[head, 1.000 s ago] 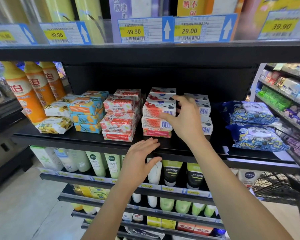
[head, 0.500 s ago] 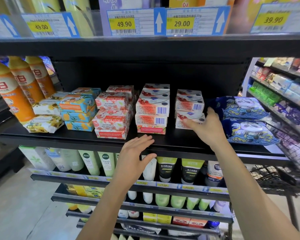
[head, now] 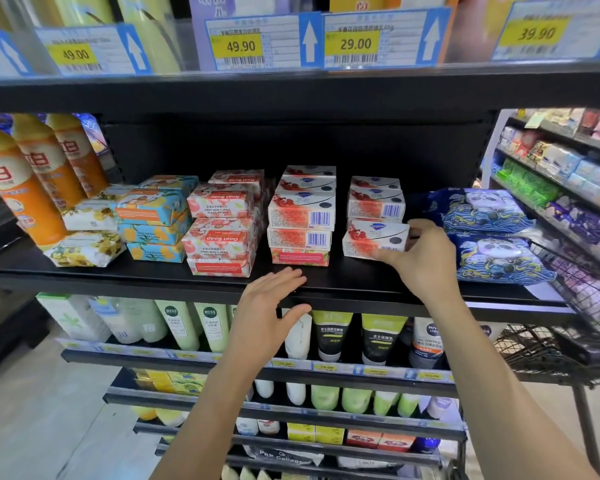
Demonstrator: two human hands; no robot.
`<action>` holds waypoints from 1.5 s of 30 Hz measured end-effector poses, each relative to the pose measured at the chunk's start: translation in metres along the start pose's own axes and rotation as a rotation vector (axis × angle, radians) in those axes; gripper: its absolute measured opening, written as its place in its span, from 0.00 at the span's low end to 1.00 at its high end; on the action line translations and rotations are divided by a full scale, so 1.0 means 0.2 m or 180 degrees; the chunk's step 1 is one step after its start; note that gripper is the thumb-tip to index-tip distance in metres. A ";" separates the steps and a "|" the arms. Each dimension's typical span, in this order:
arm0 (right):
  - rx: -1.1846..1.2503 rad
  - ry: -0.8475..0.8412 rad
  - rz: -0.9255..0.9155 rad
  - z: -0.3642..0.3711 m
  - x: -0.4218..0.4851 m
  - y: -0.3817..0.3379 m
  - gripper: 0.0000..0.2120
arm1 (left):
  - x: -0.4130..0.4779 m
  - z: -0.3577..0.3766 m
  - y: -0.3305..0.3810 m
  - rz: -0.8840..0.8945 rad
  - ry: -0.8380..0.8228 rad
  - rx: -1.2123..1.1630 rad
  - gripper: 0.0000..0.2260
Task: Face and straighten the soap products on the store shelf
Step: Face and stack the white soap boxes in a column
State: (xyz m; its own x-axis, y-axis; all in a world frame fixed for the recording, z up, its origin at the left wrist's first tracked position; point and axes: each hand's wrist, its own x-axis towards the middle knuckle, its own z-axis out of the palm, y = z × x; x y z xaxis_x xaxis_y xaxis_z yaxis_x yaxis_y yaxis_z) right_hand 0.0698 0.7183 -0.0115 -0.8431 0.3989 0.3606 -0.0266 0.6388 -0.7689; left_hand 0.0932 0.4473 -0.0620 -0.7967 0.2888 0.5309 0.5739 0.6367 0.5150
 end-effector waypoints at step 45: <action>0.2882 -0.0837 0.0435 0.03 -0.61 -0.24 0.20 | -0.05 -0.19 0.36 -0.1832 -0.0153 -0.3428 0.20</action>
State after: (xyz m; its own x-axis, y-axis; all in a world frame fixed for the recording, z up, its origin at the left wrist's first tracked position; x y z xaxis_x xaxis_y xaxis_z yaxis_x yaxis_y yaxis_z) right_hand 0.1713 0.6342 -0.0221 -0.9606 0.2011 0.1919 -0.2318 -0.1984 -0.9523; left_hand 0.1490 0.4632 -0.0053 -0.9792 0.2008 0.0279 -0.0197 -0.2309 0.9728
